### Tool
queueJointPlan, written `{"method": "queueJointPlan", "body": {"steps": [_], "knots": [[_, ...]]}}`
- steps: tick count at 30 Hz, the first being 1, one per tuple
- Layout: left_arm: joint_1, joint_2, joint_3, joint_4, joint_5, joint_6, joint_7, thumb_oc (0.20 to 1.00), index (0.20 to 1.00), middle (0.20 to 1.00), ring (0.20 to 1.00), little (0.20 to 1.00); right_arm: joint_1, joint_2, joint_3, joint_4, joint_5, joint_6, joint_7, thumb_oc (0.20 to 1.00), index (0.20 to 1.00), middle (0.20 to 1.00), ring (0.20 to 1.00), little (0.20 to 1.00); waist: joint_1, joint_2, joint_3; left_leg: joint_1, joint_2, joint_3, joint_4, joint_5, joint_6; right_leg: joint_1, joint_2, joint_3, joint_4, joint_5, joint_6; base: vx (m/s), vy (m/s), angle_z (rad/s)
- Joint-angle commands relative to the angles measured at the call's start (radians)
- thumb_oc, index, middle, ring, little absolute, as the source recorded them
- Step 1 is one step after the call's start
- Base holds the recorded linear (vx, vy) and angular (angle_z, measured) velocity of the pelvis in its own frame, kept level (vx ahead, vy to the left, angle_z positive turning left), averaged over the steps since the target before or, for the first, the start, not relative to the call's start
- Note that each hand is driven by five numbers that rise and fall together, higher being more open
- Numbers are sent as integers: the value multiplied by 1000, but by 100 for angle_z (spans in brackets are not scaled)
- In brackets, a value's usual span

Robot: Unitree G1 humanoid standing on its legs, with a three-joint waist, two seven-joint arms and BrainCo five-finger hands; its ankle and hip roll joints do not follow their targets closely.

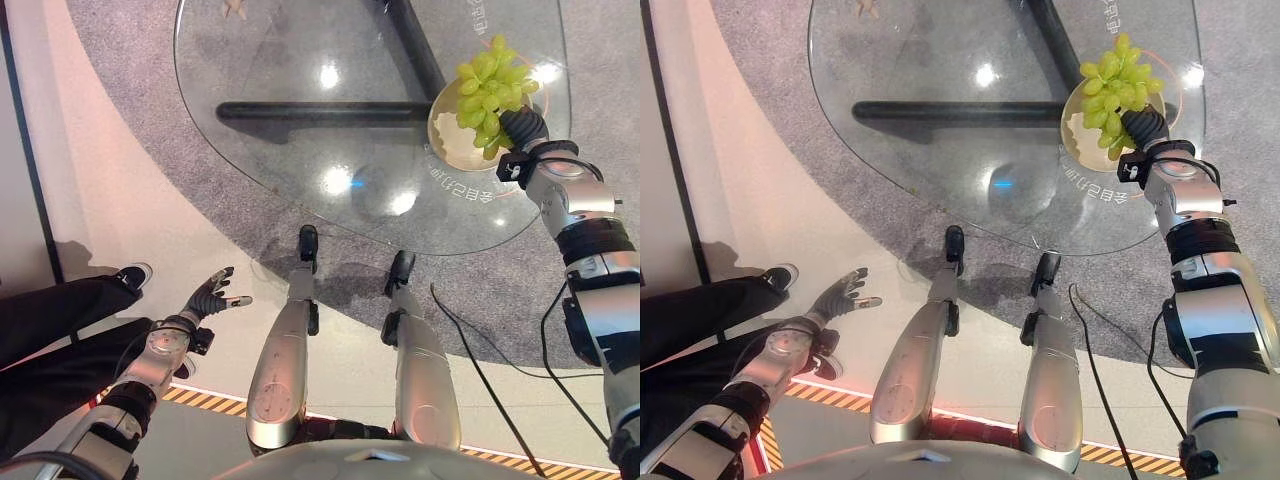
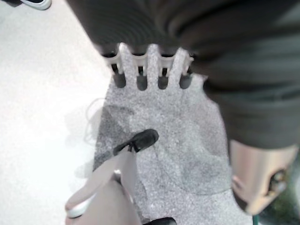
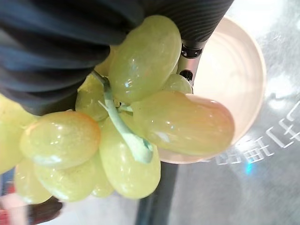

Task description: Pick up fruits into the plate

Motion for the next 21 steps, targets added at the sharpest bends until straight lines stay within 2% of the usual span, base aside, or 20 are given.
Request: {"method": "queueJointPlan", "body": {"steps": [1, 9, 16, 21], "knots": [[16, -42, -42, -7, -59, -29, 20, 1000, 1000, 1000, 1000, 1000, -64, -126, 78, 25, -102, 16, -57, 200, 200, 200, 200, 200, 2, 43, -36, -40, -70, -10, 102, -124, 6, -73, 58, -43, 95, -34, -51, 0, 49, 1], [12, -57, -69, -20, -83, -52, 33, 1000, 1000, 1000, 1000, 1000, -128, -126, 154, 104, -270, 102, -102, 200, 200, 200, 200, 200, 10, 74, -36, -86, -78, -6, 133, -124, 9, -123, 50, -39, 126, -40, -55, -6, 29, 2], [1, -55, -83, -43, -103, -53, 43, 1000, 1000, 1000, 1000, 1000, -121, -122, 160, 171, -288, 123, -146, 200, 200, 200, 200, 200, 10, 87, -36, -101, -79, -1, 135, -121, 13, -144, 51, -32, 134, -39, -54, -3, 1, -1], [0, -53, -85, -52, -110, -48, 47, 1000, 1000, 1000, 1000, 1000, -96, -126, 145, 186, -317, 125, -186, 200, 200, 200, 200, 200, 5, 85, -36, -104, -76, 1, 130, -119, 15, -148, 53, -29, 127, -33, -51, -14, -2, -3]]}}
